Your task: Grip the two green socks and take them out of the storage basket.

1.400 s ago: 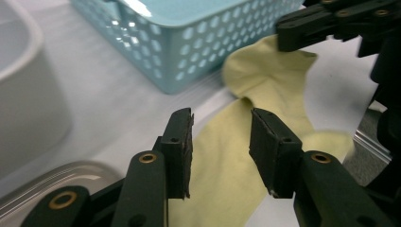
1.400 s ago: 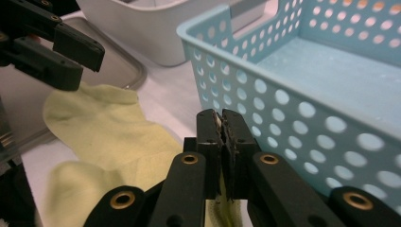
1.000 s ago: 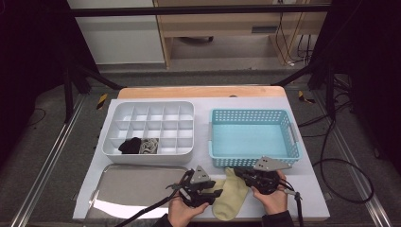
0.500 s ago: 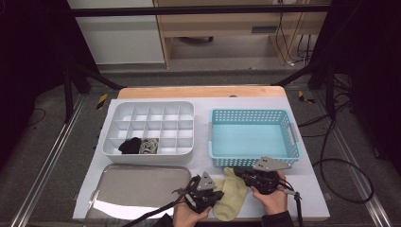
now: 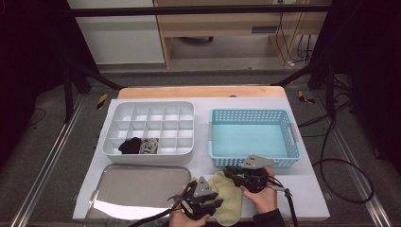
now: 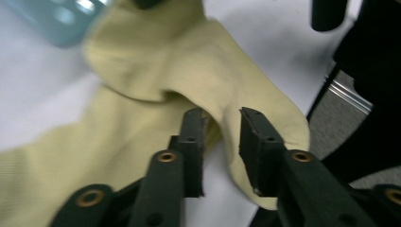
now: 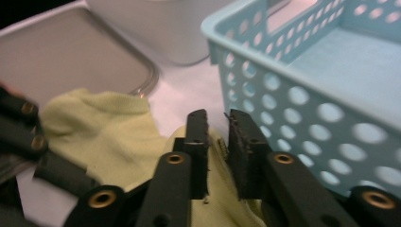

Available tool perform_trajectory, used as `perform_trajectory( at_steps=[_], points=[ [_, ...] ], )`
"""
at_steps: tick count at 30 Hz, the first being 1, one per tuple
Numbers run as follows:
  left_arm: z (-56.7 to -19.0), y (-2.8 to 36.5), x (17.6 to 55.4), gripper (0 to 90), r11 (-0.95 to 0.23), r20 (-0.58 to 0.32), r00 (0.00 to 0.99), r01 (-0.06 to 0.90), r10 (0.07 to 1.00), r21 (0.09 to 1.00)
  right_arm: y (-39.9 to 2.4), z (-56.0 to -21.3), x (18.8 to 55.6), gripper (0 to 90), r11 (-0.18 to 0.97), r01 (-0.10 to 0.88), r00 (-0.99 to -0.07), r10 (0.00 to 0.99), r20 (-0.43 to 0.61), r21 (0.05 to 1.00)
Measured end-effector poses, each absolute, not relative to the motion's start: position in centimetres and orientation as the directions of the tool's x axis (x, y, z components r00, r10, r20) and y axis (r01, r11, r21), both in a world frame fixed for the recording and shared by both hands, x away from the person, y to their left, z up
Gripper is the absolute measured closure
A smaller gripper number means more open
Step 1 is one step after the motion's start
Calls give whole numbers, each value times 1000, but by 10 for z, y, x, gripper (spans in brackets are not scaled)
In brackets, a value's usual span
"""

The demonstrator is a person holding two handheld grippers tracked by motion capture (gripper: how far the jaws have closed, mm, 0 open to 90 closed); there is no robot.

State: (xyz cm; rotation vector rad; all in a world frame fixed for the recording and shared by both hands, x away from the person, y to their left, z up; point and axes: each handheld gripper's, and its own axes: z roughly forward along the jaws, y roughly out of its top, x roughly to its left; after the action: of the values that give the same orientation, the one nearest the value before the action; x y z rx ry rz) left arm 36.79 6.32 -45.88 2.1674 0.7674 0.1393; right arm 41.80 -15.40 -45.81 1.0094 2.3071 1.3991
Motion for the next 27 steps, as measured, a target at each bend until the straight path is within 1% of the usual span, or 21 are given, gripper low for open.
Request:
perform_trajectory(
  at_steps=[1, 3, 4, 6, 7, 10, 11, 12, 14, 15, 18, 19, 22, 24, 27],
  points=[
    [-454, 66, 371, 644, -475, -149, 804, 477, 576, 740, -156, -456, 417, 737, 281, 425, -719, 682, 132, 860],
    [-450, 69, 375, 615, -465, -143, 801, 471, 581, 749, -160, -453, 415, 730, 266, 418, -714, 688, 133, 869],
    [-443, 75, 383, 604, -445, -140, 791, 470, 596, 762, -170, -447, 410, 700, 237, 407, -700, 701, 135, 882],
    [-440, 77, 388, 595, -437, -139, 790, 466, 597, 769, -173, -445, 408, 694, 229, 408, -695, 706, 137, 884],
    [-438, 80, 399, 591, -432, -137, 783, 470, 606, 770, -183, -445, 402, 683, 215, 420, -672, 727, 143, 882],
    [-442, 80, 411, 593, -436, -137, 777, 479, 614, 761, -191, -455, 393, 665, 222, 462, -649, 745, 156, 858],
    [-442, 80, 411, 593, -436, -137, 777, 479, 614, 761, -191, -455, 393, 665, 222, 462, -649, 745, 156, 858],
    [-445, 78, 417, 594, -438, -141, 779, 481, 611, 759, -196, -465, 388, 661, 220, 495, -633, 754, 175, 841],
    [-449, 75, 421, 593, -444, -136, 782, 477, 609, 758, -197, -469, 387, 661, 224, 503, -631, 755, 178, 835],
    [-453, 72, 424, 591, -448, -138, 780, 484, 611, 751, -198, -478, 383, 658, 218, 525, -625, 755, 199, 823],
    [-459, 66, 429, 591, -450, -149, 780, 493, 607, 744, -198, -484, 382, 656, 214, 538, -626, 749, 217, 815],
    [-463, 61, 430, 598, -454, -148, 782, 492, 605, 743, -197, -490, 381, 650, 222, 550, -626, 747, 221, 805],
    [-467, 58, 433, 636, -450, -154, 781, 496, 605, 743, -193, -493, 378, 659, 221, 569, -623, 744, 241, 792],
    [-472, 56, 437, 706, -459, -160, 774, 514, 613, 725, -191, -495, 378, 680, 241, 562, -635, 739, 226, 791],
    [-474, 55, 436, 829, -472, -152, 774, 516, 615, 715, -189, -497, 376, 738, 248, 549, -638, 742, 208, 799]
  ],
)
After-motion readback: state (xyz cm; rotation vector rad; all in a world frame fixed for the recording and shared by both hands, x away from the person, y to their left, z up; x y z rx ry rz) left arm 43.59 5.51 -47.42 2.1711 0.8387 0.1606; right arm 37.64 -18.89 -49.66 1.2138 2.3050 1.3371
